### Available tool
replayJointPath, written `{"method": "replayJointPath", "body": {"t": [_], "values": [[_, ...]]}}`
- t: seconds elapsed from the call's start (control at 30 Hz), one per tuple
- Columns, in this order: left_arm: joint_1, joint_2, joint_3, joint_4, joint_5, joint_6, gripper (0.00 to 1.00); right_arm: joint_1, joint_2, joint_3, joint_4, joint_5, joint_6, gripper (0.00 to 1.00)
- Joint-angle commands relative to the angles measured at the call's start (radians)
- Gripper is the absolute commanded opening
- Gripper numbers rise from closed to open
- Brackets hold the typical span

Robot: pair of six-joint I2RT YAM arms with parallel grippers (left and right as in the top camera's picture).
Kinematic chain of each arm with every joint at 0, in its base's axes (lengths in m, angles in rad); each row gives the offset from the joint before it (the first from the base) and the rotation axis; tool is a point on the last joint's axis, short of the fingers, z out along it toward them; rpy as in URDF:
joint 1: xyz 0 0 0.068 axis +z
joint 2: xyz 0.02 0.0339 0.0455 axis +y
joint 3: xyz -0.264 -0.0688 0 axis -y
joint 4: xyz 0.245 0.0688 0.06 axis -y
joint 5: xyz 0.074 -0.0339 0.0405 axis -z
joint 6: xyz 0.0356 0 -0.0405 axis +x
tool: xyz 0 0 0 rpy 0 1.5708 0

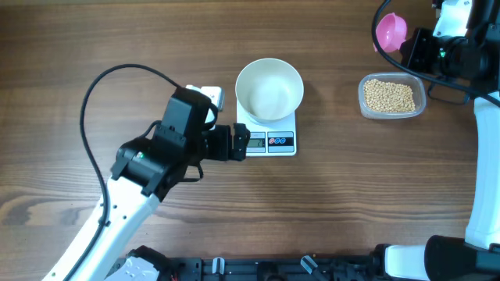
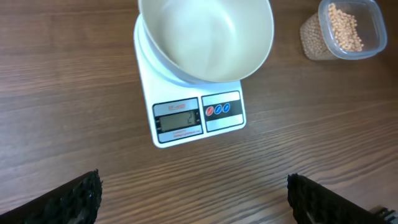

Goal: Scoop item into bowl and weigh 150g on scale

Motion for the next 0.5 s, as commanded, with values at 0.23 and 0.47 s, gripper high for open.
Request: {"method": "replayJointPath", "body": {"t": [0.23,0.47], "values": [[-0.005,0.029,0.019,0.039,0.036,0.035,1.0,0.003,0.005,0.005,0.006,0.01,-0.021,0.04],[-0.005,0.029,0.019,0.089,0.067,0.023,1.0,0.003,0.005,0.005,0.005,0.009,-0.021,0.04]]}}
